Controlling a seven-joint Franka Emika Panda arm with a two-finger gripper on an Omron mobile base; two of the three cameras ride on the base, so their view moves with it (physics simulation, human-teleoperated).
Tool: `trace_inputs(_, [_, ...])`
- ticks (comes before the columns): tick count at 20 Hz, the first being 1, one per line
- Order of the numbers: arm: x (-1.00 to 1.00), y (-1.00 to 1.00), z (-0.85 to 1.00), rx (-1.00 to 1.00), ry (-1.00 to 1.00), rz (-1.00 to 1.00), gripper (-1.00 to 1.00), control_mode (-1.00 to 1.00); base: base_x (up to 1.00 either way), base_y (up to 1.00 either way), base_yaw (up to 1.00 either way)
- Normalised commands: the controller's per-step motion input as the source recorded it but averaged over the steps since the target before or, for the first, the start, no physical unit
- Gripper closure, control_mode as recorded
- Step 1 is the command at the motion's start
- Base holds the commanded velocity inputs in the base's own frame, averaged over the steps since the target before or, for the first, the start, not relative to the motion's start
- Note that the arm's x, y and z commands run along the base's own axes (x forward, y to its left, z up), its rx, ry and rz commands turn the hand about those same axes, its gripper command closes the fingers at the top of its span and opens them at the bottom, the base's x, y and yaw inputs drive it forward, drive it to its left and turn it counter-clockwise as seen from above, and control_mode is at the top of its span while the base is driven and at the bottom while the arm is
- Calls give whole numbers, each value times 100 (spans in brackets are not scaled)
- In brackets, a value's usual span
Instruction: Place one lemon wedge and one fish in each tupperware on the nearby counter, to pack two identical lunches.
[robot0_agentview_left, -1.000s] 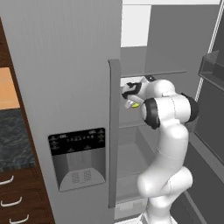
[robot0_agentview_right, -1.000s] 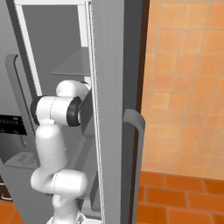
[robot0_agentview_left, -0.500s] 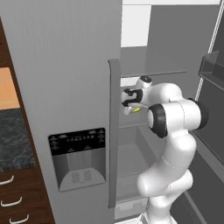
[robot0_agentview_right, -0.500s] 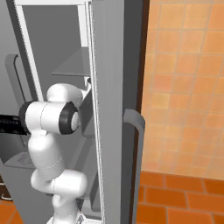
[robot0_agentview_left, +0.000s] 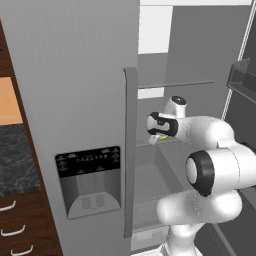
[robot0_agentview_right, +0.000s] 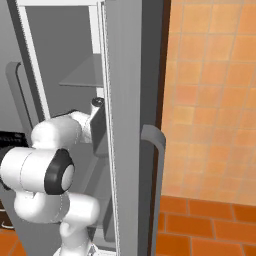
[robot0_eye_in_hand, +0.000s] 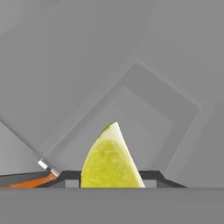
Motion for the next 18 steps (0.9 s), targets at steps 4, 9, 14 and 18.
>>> trace_inputs(4, [-100, 0, 59, 0, 0, 5, 100, -100, 0, 0, 0])
trace_inputs(9, [-100, 0, 41, 0, 0, 6, 100, -100, 0, 0, 0])
trace_inputs(14, [-100, 0, 47, 0, -14, 3, 100, -100, 0, 0, 0])
trace_inputs(18, [-100, 0, 59, 0, -17, 0, 100, -100, 0, 0, 0])
